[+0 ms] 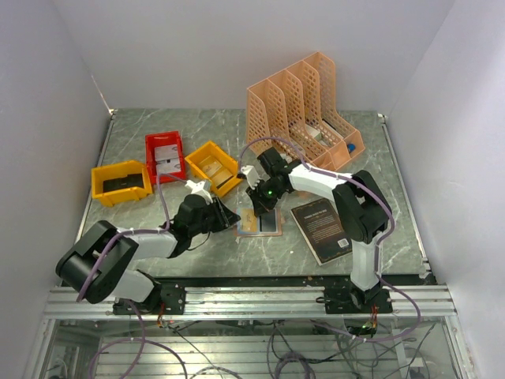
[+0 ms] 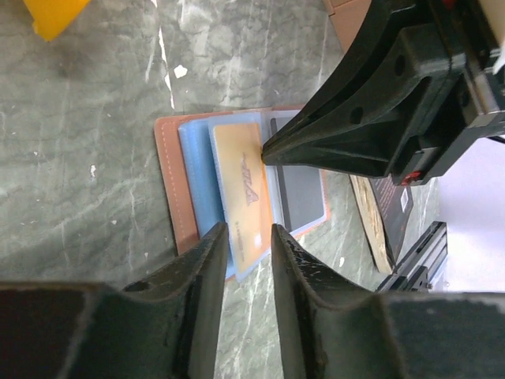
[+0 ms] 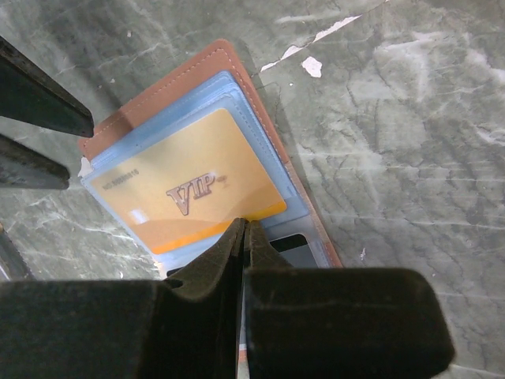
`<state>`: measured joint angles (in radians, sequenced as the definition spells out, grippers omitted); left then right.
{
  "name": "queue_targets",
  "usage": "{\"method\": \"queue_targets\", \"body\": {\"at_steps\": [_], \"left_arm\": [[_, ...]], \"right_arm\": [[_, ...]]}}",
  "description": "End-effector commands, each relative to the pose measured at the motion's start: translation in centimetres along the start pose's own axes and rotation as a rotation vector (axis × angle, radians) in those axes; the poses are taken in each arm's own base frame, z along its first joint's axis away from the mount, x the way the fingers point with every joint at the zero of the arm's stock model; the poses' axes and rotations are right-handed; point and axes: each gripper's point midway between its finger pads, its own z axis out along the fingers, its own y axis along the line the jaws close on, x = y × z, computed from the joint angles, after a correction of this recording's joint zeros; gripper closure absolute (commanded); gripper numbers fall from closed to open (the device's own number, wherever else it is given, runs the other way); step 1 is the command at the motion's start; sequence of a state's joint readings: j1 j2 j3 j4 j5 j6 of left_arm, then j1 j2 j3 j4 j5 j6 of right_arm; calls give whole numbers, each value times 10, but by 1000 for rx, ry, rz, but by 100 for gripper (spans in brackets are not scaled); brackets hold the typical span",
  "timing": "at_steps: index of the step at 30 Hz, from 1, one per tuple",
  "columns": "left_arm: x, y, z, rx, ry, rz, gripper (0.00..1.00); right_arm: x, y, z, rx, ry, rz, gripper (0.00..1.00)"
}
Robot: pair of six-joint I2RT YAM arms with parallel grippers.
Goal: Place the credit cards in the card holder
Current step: Turn over the card slot in the card holder.
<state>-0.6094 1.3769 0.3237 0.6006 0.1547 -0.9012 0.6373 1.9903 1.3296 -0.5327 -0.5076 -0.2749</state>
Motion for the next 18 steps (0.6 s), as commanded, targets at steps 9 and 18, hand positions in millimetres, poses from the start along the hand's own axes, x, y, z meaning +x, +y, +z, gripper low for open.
{"method": "queue_targets", "body": {"at_steps": [9, 18], "left_arm": [[0, 9, 6, -47, 29, 37, 82], [0, 11, 9, -67, 52, 65, 89]], "right_arm": [[8, -7, 12, 7, 51, 9, 100], [11, -7, 14, 2, 62, 16, 100]]}}
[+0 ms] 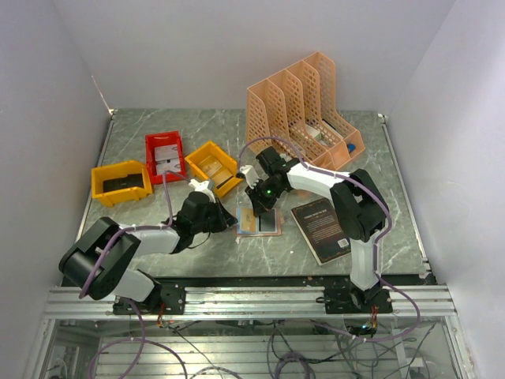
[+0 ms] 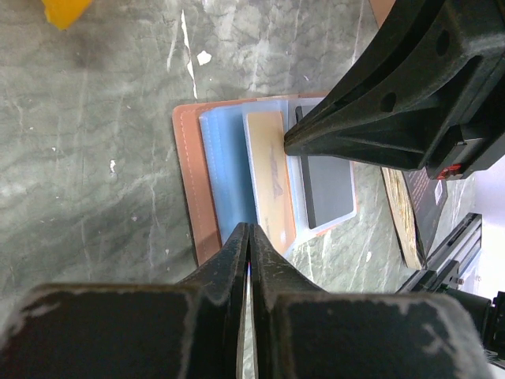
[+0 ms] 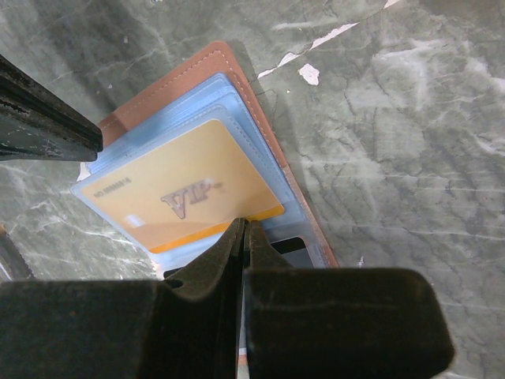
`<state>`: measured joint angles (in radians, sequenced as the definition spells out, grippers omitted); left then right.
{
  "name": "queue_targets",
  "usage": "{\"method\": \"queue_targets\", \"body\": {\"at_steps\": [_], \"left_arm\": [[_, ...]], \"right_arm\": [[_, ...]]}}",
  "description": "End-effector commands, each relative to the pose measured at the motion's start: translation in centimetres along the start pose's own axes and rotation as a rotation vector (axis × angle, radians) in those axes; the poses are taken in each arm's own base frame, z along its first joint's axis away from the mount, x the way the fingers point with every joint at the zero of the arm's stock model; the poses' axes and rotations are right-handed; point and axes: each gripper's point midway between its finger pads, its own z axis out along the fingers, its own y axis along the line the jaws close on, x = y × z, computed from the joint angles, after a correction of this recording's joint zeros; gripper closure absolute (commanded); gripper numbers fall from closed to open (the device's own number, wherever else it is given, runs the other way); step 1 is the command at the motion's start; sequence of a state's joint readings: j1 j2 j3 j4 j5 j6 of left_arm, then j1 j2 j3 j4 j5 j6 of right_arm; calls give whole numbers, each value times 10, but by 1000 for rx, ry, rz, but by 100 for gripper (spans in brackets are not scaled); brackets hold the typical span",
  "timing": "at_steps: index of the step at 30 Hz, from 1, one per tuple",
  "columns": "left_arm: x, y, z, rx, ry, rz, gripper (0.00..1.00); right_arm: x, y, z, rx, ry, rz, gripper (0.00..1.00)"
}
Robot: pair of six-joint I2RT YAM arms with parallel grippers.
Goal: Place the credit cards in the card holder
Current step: Turn over the card slot in the card holder.
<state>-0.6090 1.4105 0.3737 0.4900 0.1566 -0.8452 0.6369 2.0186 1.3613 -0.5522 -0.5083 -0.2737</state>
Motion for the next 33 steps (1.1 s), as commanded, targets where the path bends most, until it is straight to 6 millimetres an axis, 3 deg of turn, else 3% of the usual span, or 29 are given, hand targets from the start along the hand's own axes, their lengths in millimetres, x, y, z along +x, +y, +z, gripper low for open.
{"method": "queue_targets", "body": {"at_steps": [1, 7, 22, 33], "left_arm": [[-8, -3, 4, 5, -8, 23, 90], [-6, -3, 7, 8, 5, 26, 92], [1, -25, 16, 120, 38, 24, 92], [1, -32, 13, 68, 45, 89, 88]], "right_arm": [[12, -5, 10, 7, 47, 5, 100], [12, -5, 10, 5, 46, 5, 100], [11, -4, 9, 4, 42, 4, 100], [-1, 1, 0, -4, 7, -7, 97]]}}
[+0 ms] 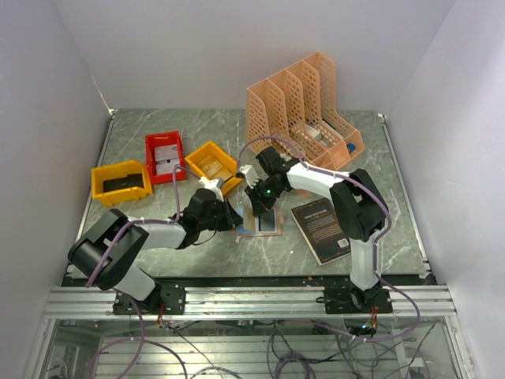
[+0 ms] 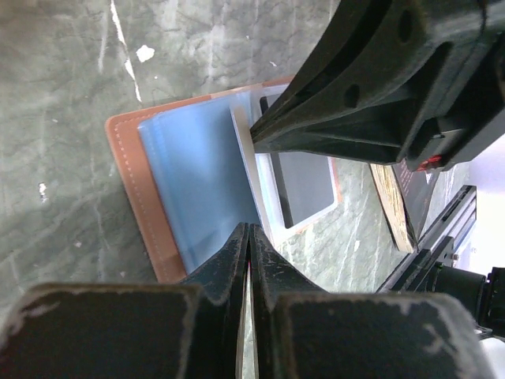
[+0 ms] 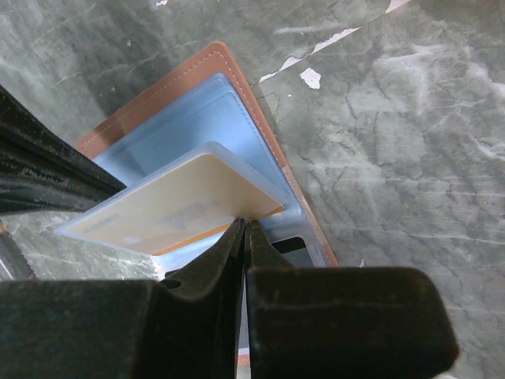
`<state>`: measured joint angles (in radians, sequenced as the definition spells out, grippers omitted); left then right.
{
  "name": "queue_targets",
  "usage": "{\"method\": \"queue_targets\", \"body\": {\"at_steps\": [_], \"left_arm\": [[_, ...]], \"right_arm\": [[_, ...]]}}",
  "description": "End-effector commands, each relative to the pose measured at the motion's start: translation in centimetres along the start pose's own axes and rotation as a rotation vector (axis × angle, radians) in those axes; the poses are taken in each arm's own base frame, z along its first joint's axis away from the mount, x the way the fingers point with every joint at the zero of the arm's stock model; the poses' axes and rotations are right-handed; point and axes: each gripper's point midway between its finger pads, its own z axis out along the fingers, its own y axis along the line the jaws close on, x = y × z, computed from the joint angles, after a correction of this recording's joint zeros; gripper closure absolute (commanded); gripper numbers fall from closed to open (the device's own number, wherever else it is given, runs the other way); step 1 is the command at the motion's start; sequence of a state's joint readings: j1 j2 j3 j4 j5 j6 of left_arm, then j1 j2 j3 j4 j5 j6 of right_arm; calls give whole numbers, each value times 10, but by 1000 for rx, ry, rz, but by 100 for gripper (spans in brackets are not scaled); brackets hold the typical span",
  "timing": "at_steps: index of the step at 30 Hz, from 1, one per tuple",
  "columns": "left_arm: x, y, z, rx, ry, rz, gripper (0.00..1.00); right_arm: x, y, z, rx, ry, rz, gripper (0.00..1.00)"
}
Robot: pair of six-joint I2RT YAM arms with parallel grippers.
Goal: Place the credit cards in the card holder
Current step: Turn over the card slot in the card holder.
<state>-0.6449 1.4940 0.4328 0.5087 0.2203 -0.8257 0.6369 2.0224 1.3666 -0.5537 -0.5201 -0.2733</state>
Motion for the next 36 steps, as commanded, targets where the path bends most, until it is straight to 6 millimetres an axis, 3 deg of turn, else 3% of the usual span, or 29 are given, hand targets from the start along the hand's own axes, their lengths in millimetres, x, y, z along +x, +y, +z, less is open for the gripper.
{"method": "queue_targets", "body": {"at_steps": [1, 4, 10, 26, 36], "left_arm": [[-11, -15, 1, 3, -26, 60, 88], [-10, -19, 3, -5, -17, 79, 87], [-10, -26, 8, -17, -5, 105, 87], [6, -52, 32, 19, 54, 150, 86], [9, -60, 42, 14, 71, 174, 82]], "right_arm": [[-8, 2, -9, 12, -15, -21, 95], [-15, 7, -20, 7, -43, -38, 89], [-23, 11, -36, 1, -79, -59, 88], [-34, -10, -111, -10, -269, -9, 88], [-39, -1, -128, -57, -329, -30, 88]]}}
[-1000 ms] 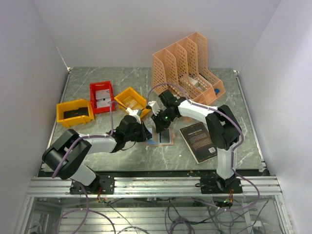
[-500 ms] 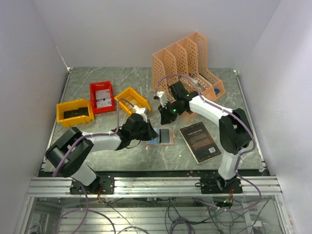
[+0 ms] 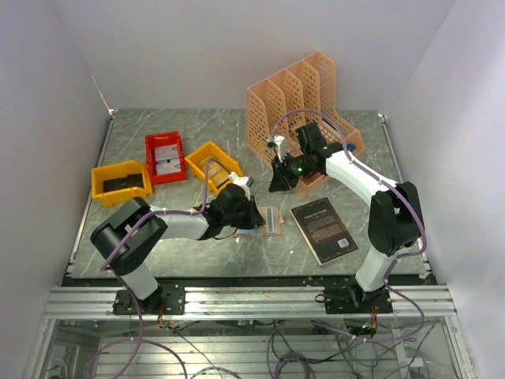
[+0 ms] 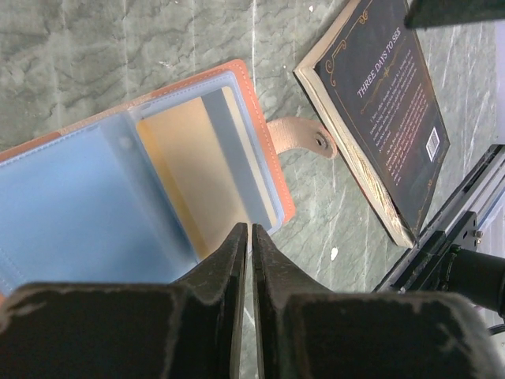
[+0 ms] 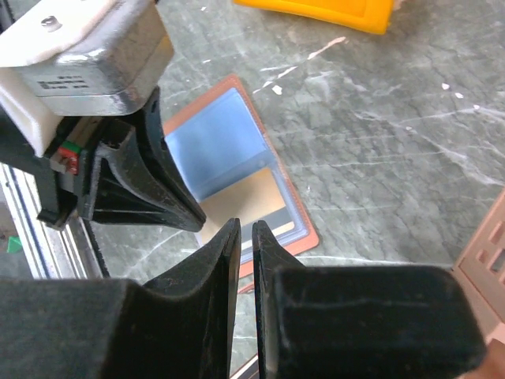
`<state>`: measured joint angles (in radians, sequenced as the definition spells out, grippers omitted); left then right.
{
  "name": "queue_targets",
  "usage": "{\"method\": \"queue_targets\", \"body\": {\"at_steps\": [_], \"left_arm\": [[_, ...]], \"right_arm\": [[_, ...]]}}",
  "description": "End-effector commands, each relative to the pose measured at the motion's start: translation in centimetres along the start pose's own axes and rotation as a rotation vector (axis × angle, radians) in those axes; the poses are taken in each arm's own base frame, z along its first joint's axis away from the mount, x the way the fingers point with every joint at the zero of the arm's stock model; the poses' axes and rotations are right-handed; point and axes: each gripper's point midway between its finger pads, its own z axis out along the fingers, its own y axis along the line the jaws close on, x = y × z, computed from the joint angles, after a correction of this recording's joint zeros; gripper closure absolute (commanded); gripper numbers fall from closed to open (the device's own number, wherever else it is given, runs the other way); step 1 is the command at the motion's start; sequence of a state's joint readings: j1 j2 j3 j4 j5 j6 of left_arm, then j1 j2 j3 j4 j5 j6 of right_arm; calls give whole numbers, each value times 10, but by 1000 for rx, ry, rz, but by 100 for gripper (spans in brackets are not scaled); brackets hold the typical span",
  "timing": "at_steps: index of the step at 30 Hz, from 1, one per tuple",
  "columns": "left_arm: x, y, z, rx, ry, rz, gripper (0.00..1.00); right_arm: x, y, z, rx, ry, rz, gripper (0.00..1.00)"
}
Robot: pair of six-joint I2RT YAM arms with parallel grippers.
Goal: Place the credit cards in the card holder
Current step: Turn over the card slot in the card holder.
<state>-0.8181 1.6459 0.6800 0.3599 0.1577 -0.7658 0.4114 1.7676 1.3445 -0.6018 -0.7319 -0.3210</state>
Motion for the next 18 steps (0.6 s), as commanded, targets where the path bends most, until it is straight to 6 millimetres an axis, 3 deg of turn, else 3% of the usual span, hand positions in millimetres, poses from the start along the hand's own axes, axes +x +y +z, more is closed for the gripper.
{"method": "queue_targets", "body": {"at_steps": [1, 7, 12, 18], "left_arm": [[-15, -7, -1, -6, -44, 37, 82], [-39, -3, -25, -91, -115, 119, 77], [-80, 11, -64, -202, -237, 193, 61], [-139, 59, -123, -382, -330, 156, 41]], "right_arm": [[-8, 19, -11, -61, -46, -36, 88], [-15, 30, -18, -94, -79, -66, 87], [-22, 38, -23, -113, -115, -92, 87], [-29, 48, -30, -130, -157, -121, 86]]}}
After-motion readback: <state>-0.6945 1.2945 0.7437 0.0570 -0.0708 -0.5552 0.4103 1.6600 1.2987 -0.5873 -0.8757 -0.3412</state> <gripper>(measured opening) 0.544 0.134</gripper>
